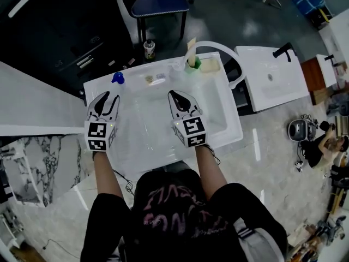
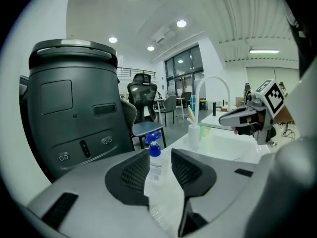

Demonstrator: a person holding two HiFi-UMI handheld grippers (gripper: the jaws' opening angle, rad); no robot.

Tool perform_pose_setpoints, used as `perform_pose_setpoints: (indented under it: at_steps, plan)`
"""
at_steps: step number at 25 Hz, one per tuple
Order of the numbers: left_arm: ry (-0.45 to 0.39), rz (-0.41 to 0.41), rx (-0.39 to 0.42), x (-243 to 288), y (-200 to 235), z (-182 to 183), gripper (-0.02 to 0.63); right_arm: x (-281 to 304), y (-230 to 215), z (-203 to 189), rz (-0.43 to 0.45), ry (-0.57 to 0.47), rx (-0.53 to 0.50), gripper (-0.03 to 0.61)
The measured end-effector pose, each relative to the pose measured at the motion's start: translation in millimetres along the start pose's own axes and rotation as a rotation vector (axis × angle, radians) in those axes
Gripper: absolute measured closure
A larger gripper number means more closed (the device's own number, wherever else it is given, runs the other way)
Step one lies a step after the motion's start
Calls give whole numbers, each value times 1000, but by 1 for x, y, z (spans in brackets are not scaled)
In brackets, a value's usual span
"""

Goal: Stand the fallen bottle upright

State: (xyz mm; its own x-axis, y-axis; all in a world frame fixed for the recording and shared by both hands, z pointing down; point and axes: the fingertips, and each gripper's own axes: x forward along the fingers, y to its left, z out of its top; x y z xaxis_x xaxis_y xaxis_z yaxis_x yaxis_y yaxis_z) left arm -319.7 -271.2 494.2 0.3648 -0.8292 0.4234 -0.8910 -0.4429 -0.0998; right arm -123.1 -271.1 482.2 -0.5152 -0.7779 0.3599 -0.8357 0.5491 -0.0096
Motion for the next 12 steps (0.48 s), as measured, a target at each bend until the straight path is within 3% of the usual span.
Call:
perform_pose_setpoints:
  at_steps: [7, 12]
  plan:
    - [-102, 76, -98, -36, -4, 26, 558, -20, 6, 28, -18, -68, -7, 566]
    - [-134, 104, -90, -58, -7, 38, 590, -37, 8, 47, -36, -123, -7, 565]
